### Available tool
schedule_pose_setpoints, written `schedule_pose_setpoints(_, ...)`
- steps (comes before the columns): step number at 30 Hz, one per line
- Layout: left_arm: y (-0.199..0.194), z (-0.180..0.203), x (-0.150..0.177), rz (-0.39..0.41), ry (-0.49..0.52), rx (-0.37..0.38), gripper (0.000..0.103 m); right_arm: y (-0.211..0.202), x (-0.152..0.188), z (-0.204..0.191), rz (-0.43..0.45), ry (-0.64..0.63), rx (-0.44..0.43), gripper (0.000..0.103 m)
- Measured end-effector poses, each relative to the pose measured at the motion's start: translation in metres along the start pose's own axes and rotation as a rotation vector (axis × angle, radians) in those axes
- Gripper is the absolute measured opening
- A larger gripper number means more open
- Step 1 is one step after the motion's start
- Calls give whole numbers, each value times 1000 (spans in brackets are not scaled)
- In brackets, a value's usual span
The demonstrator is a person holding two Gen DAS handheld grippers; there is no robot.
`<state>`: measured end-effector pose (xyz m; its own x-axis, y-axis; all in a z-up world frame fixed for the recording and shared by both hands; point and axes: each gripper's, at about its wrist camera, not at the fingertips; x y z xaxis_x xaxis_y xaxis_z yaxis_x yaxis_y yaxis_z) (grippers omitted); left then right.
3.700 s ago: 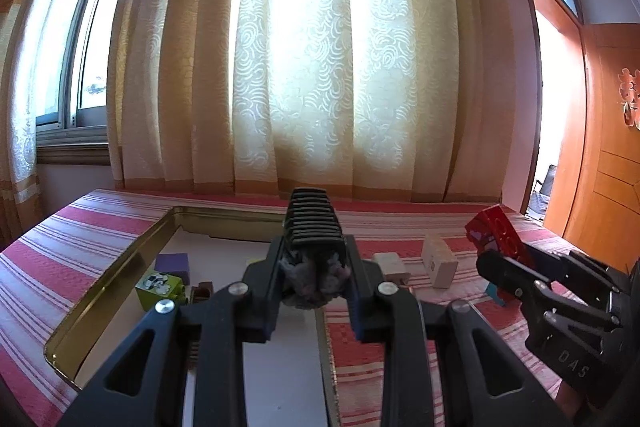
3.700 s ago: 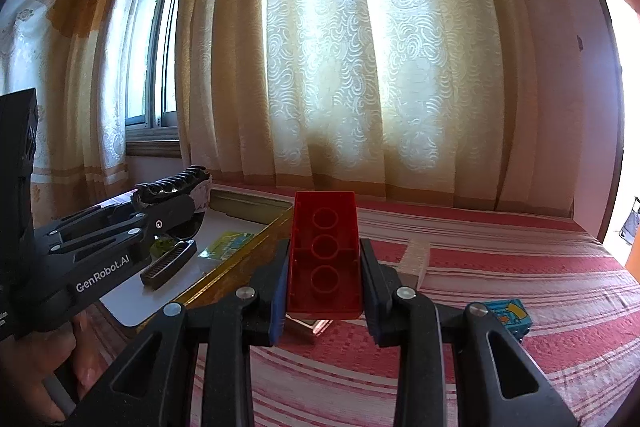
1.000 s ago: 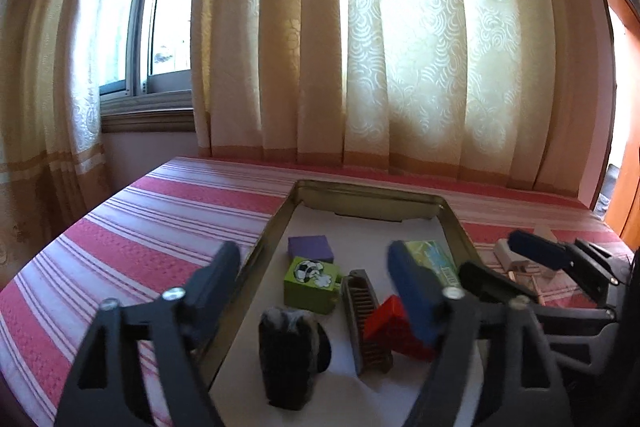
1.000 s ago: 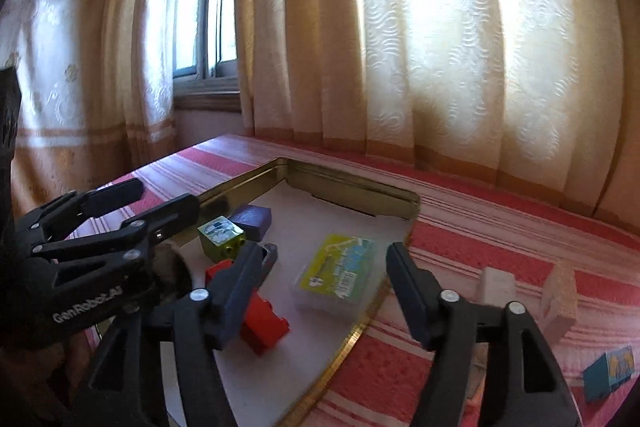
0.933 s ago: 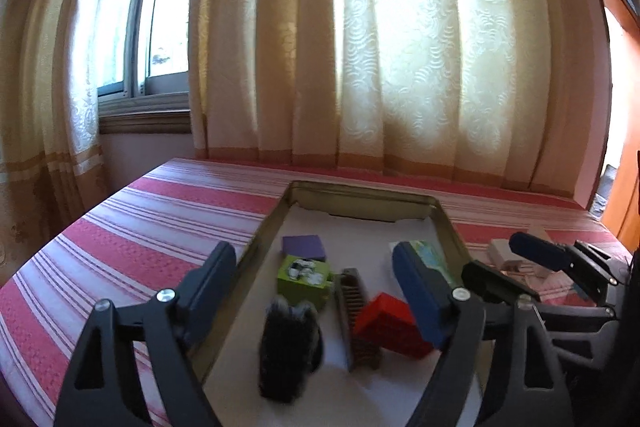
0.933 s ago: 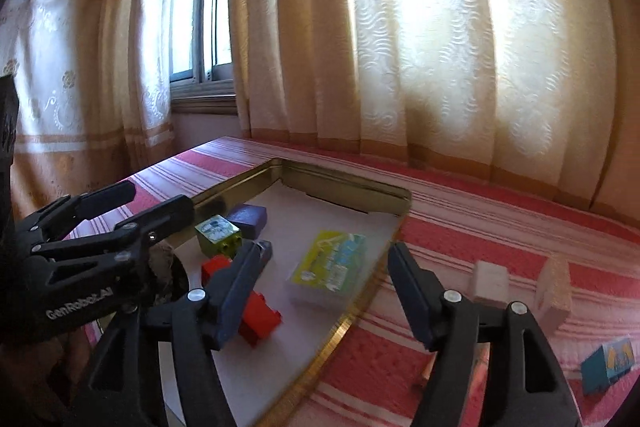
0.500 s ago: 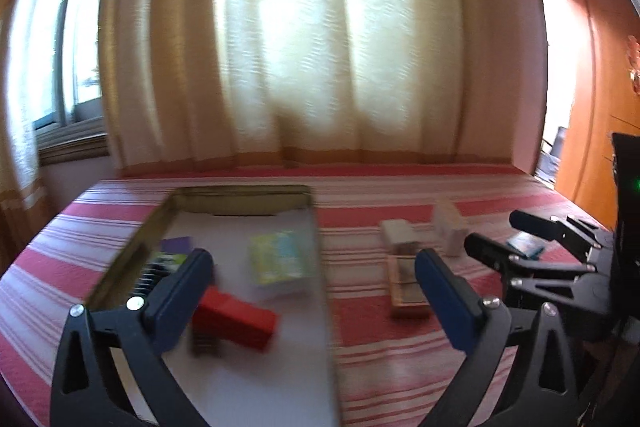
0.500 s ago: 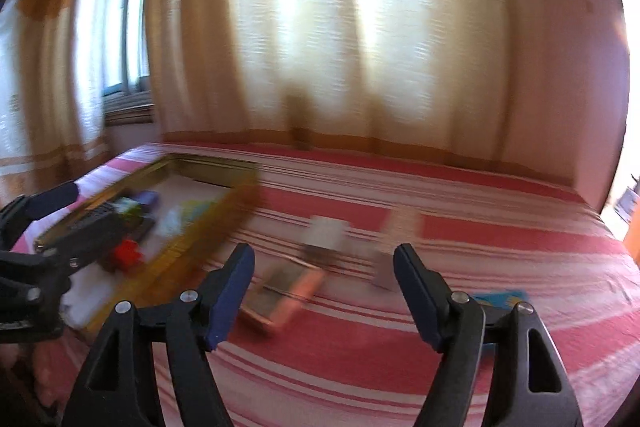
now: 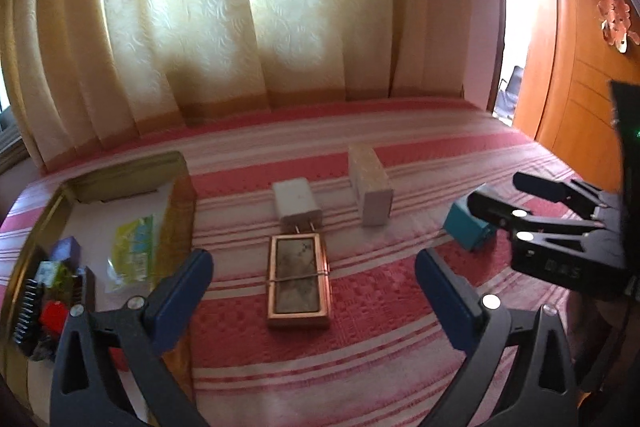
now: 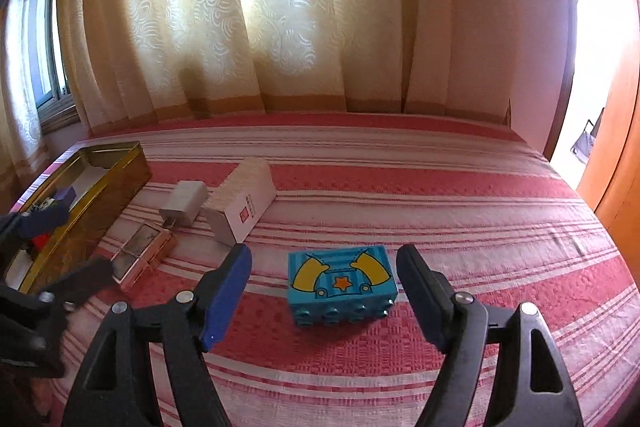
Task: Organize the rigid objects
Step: 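Grasp the blue toy brick with the right gripper while the left gripper grasps the copper-framed picture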
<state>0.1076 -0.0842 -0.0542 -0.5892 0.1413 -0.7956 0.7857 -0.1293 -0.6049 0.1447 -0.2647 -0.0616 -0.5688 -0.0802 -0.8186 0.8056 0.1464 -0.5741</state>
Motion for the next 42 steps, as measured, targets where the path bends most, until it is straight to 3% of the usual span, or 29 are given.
schedule_pose_setpoints(8,31,-1,-2,-108,-18,31,101,17,0,6,-83,29,-30,77)
schedule_pose_setpoints(17,34,13,-1,-109,50,18,94,26,1,12,-114,52,-30,77)
schedule_pose_setpoints(26,57,-12,-1,-209,-74,119,93,28,1,3,-121,3,11,77)
schedule_pose_setpoints(32,58,-27,2,-214,-101,73,81,31,1,15,-139,63,-10,77)
schedule_pose_setpoints(35,58,-32,2,-220,-114,80,83,34,2,18,-149,74,-13,77)
schedule_pose_setpoints(40,59,-10,1,-225,-5,24,86,41,2,8,-179,35,-1,77)
schedule_pose_setpoints(42,61,-9,2,-235,0,27,78,42,2,6,-182,29,-1,77)
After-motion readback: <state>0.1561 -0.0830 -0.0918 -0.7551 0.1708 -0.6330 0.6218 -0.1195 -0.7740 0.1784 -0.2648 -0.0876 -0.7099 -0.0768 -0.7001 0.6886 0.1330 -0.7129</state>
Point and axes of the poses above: each gripper's, at about its wrist camera, not at the fingertips, and y roughly the way its jaws point, z to its right, x to its underside, and after that the axes turned 1 degree about -z, right-handed
